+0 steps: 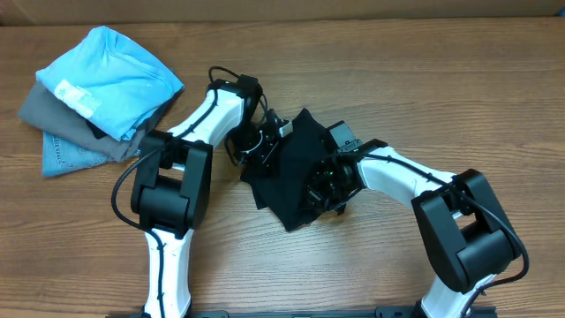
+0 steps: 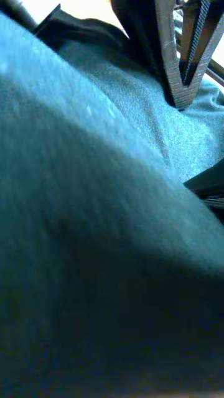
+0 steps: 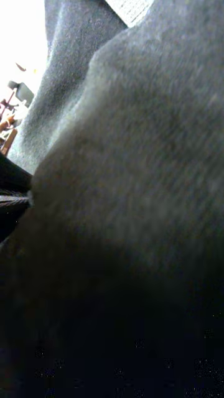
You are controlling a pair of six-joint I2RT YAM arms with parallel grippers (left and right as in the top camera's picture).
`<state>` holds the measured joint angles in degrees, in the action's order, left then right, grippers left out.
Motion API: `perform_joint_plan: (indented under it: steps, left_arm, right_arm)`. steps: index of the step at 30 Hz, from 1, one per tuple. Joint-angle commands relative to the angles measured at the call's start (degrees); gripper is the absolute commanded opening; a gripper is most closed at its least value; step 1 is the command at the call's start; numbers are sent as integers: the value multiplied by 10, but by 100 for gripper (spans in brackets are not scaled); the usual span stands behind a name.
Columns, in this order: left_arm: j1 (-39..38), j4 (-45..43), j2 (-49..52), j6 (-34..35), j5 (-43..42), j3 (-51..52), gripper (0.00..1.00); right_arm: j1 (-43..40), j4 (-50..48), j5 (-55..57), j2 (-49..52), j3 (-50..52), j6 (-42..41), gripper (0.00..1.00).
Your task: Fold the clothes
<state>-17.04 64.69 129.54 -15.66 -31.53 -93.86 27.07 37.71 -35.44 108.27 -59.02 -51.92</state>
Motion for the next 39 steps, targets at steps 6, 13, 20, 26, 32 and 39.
perform_joint_plan:
  steps: [6, 13, 20, 26, 32, 39]
  left_arm:
    - [72, 76, -9, -20, -96, -81, 6]
    - [84, 70, -24, -23, -69, -132, 64]
    - [64, 19, 15, -23, -54, -102, 79]
    - [41, 3, 52, -24, -59, -101, 80]
    - [-7, 14, 66, -9, -64, -101, 77]
    - [-61, 16, 76, 61, -25, -101, 10]
  right_arm:
    - [-14, 18, 32, -9, 8, 12, 7]
    - [-20, 15, 24, -9, 8, 17, 7]
    - [-20, 13, 23, -9, 8, 27, 8]
    - [-20, 9, 19, -9, 8, 27, 8]
    - [-20, 3, 19, -9, 8, 29, 8]
    - [-20, 3, 14, -9, 8, 36, 8]
